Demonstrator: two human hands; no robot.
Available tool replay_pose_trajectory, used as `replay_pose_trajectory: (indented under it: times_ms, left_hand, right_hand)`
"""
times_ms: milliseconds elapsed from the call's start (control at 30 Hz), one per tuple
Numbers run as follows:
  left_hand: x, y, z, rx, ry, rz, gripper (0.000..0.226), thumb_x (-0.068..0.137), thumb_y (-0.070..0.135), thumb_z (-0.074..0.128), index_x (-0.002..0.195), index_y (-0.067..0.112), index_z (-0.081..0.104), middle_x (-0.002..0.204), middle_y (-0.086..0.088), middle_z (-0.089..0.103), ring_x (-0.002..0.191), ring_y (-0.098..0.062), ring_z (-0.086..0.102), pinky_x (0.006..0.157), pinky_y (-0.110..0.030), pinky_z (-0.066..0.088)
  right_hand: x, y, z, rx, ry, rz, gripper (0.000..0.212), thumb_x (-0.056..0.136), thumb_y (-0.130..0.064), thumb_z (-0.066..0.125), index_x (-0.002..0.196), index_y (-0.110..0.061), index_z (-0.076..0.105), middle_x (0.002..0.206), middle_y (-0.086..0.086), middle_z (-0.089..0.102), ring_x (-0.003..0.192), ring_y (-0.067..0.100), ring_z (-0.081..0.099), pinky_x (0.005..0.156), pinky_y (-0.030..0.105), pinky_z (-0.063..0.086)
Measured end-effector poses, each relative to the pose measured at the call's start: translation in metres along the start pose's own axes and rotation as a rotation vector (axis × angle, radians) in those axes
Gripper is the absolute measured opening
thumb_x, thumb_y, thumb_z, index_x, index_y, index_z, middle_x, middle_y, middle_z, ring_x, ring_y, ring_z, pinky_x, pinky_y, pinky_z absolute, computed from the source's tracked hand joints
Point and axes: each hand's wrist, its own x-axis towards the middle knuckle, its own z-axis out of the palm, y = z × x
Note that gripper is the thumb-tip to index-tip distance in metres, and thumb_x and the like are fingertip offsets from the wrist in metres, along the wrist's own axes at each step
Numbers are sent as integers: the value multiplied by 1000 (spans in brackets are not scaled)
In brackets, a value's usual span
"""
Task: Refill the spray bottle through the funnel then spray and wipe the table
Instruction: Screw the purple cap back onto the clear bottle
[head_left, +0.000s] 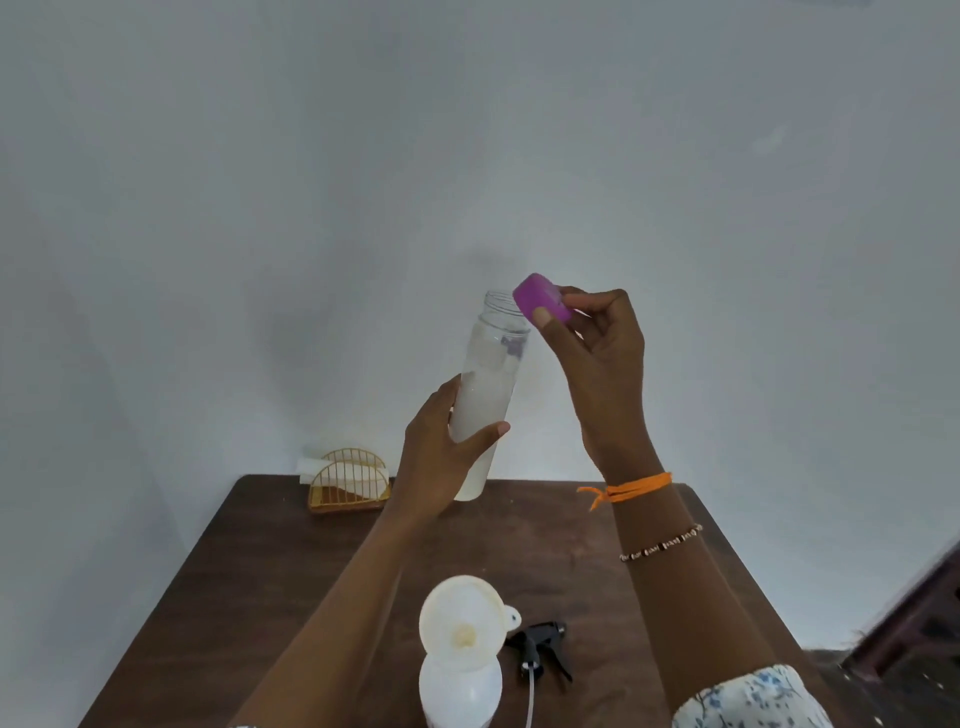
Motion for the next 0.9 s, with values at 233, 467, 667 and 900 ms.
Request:
replay_pose_trajectory:
  times_ms: [233,467,667,900]
  left_hand:
    - [6,9,-12,2,-34,17,66,80,42,65,136,23,37,140,1,46,116,-16,50,95,-29,42]
    - [9,12,-19,-19,-52,28,61,80,40,66,133,23,41,134,2,51,101,-7,48,86,-23,42]
    - [5,11,-22,-150,-155,7,56,80,36,67,131,25,45,126,3,56,104,-16,56,91,-36,51]
    - [4,10,-17,-138,-136,-29,57,79,38,68,131,30,44,122,9,51,102,-14,54,90,-34,51]
  right_hand:
    - [33,-5,1,-254,-342,-116,28,92,-7,56,118,-16,56,123,5,57,111,14,57,91,22,48]
    - [44,-7,2,-296,-517,-82,31,98,-8,42,128,-10,52,130,7,52,120,15,49,95,12,43]
    - [47,-7,-2,-173,-566,-24,31,97,-11,44,126,-18,53,128,2,57,123,15,52,99,22,45]
    - [42,-4,6,-361,-260,4,30,78,-24,74,107,-21,65,111,5,58,98,13,57,80,16,46]
